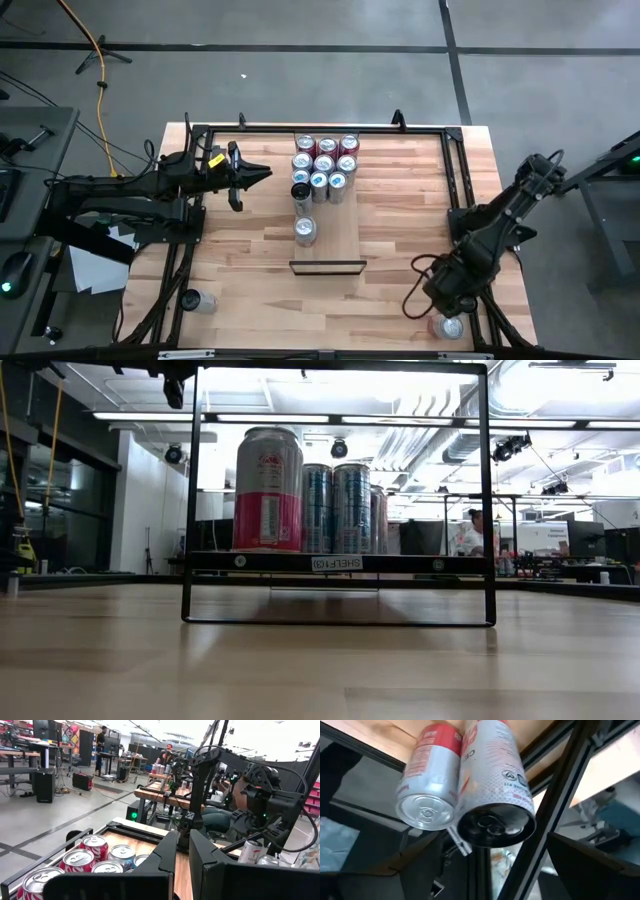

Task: Place canned beverage on shelf
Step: Put the right white pink soda can on the shelf aligned with the other white pink soda can

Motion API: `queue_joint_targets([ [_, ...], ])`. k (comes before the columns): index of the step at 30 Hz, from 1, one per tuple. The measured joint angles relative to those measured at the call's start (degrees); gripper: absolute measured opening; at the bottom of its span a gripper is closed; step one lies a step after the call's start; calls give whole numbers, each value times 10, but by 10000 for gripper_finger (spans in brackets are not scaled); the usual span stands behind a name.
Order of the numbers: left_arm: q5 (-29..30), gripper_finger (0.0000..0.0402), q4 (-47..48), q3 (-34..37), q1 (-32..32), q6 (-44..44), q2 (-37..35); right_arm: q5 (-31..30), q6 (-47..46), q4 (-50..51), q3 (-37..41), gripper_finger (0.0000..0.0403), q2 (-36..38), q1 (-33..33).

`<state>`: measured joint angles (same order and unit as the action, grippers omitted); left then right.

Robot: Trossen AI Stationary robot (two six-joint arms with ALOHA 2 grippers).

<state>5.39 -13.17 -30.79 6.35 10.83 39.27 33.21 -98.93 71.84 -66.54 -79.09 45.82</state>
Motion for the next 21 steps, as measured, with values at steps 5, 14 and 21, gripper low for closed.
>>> queue_joint_targets([
  [5, 0, 0, 0, 0, 0, 0, 0, -40, 54, 2, 3, 344, 0, 38],
  [14, 0, 0, 0, 0, 0, 4, 0, -110, 209, 0, 3, 344, 0, 104],
  [21, 0, 0, 0, 0, 0, 11, 0, -184, 302, -2, 3, 343, 0, 144],
])
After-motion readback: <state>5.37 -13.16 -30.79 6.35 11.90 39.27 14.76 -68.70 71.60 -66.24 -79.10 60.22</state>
